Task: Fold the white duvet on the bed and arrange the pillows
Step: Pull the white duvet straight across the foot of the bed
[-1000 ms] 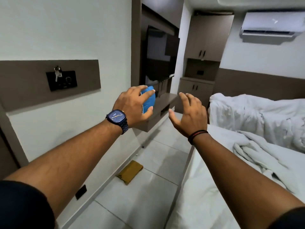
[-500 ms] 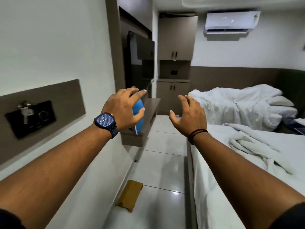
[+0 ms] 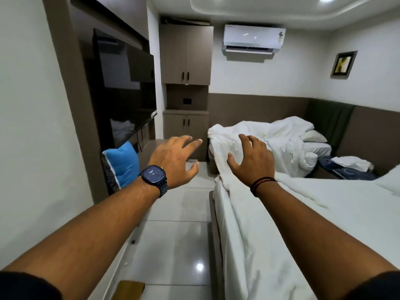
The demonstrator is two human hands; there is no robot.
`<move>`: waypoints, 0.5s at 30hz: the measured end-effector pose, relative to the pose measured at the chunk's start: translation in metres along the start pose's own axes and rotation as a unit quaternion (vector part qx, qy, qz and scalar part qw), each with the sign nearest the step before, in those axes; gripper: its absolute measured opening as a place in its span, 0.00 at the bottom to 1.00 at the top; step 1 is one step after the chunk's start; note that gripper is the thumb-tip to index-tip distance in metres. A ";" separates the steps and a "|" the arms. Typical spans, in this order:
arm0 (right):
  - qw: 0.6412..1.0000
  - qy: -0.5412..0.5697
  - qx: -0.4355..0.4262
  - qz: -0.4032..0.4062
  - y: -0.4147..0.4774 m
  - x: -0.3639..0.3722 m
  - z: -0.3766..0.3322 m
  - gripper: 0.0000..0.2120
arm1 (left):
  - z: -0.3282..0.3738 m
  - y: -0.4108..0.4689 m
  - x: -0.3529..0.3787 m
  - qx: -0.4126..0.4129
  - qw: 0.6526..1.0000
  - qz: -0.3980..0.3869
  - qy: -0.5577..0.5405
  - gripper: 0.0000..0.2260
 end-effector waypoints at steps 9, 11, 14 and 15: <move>0.999 0.017 0.040 0.001 0.133 0.090 0.080 0.33 | -0.042 0.173 0.094 0.016 1.000 0.014 -0.021 0.25; 0.999 0.006 0.040 -0.001 0.160 0.123 0.091 0.33 | -0.054 0.211 0.123 0.027 0.999 0.009 -0.026 0.25; 0.999 -0.014 0.037 -0.005 0.209 0.177 0.109 0.32 | -0.075 0.272 0.168 0.041 0.998 0.010 -0.048 0.25; 0.999 -0.021 0.035 -0.009 0.224 0.193 0.117 0.31 | -0.081 0.292 0.183 0.048 0.997 0.007 -0.051 0.25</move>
Point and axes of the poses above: each hand's wrist, its own y-axis towards the middle knuckle, its own x-axis out of the palm, z = x × y, the point moved 10 cm from there along y, towards the middle knuckle, and after that the axes turned 13 degrees about -z, right-handed, at the moved point
